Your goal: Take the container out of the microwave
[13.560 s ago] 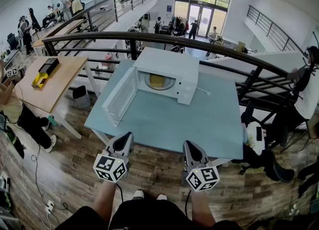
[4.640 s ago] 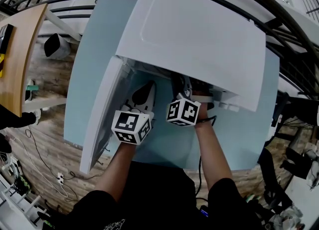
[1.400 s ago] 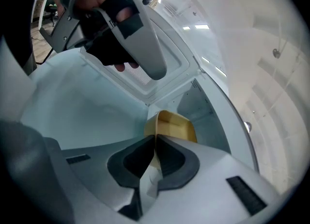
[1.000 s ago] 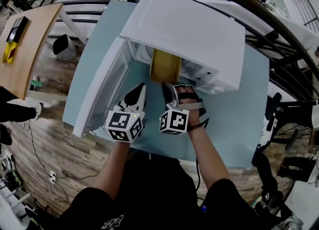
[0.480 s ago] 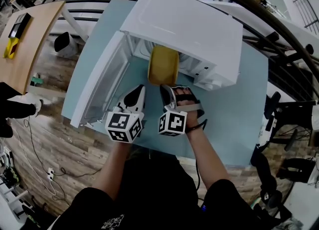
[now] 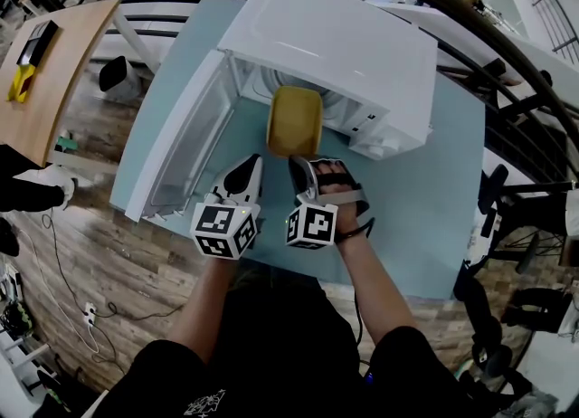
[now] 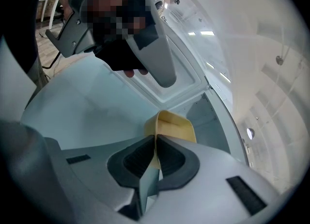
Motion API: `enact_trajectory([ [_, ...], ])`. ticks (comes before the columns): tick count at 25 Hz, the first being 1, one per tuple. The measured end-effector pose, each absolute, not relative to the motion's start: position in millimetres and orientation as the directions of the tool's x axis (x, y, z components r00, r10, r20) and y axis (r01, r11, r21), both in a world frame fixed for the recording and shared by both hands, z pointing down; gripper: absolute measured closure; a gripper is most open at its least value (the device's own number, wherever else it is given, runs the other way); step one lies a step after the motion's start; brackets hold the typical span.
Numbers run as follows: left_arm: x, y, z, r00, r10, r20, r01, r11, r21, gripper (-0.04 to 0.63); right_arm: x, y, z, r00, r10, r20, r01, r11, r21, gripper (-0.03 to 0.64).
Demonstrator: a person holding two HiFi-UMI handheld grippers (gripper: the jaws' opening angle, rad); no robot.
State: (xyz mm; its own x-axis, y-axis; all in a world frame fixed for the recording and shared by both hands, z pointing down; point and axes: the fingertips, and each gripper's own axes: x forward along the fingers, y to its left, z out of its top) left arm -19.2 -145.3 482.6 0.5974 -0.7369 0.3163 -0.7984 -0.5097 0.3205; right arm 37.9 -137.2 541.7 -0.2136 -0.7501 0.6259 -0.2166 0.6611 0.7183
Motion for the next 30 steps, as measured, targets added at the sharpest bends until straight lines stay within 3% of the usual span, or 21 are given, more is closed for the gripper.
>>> enact_trajectory([
  [30, -34.7, -90.6, 499.5, 0.551, -0.763, 0.34, -0.83, -0.457, 0.319, 0.588, 19.6, -70.3, 566.6, -0.258, -0.703, 0.663, -0.155, 0.707, 0.69, 0.594],
])
